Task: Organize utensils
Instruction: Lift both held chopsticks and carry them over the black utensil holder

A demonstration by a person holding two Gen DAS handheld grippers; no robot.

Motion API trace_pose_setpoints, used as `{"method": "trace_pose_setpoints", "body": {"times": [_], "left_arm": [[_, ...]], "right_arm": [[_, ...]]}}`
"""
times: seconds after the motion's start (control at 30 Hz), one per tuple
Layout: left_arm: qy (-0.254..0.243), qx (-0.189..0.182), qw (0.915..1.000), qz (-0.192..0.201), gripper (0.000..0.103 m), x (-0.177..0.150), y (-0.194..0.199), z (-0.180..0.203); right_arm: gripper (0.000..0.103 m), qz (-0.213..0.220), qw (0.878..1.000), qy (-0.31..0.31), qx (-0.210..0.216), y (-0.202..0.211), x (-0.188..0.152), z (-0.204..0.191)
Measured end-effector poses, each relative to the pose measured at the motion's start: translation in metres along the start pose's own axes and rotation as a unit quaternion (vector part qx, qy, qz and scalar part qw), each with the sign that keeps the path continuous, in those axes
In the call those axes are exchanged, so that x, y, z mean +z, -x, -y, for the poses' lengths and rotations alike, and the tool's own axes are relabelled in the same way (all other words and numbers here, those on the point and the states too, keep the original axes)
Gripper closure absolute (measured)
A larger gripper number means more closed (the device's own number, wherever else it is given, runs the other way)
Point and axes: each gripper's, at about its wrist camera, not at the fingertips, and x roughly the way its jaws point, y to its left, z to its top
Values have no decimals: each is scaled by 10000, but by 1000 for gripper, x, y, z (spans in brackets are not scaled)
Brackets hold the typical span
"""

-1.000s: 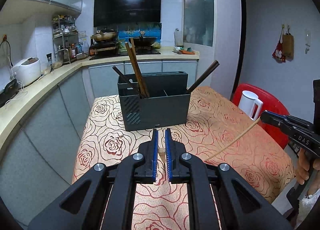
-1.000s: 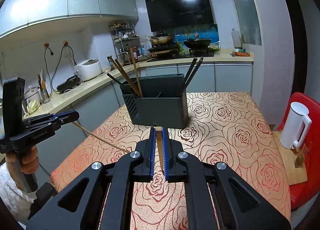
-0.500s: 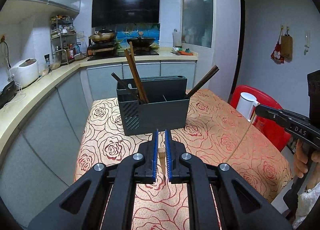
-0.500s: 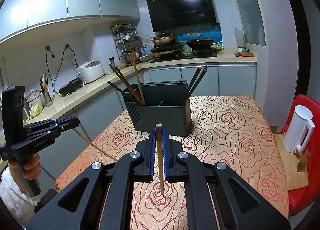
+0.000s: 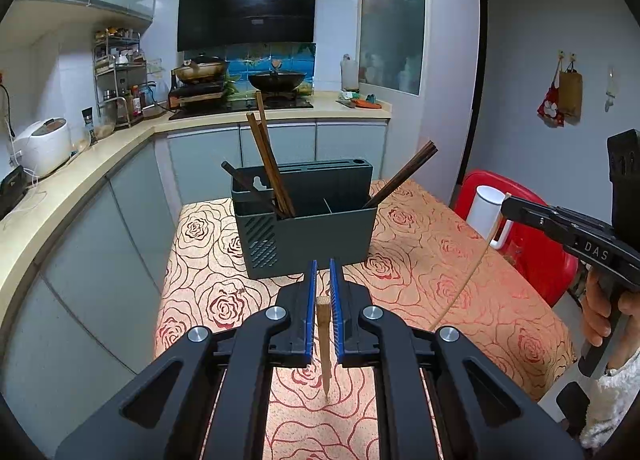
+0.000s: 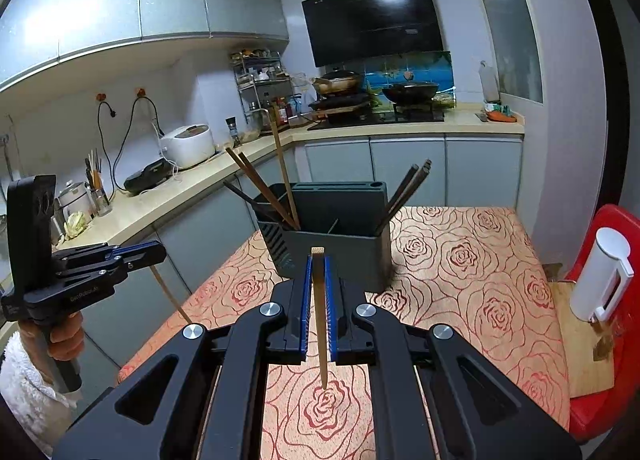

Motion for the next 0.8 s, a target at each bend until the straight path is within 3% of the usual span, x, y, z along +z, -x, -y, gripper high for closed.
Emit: {"method": "trace_pose_setpoints", "body": {"times": [0.23,0.8], "left_arm": [[-48,22,10000,60,96,22,1,-2],[-151,95,9985,517,96,124,-22,12]], "right_arm": [[96,87,10000,34,32,1,19,2],[95,463,9989,-47,-72,-12,91,23]]}}
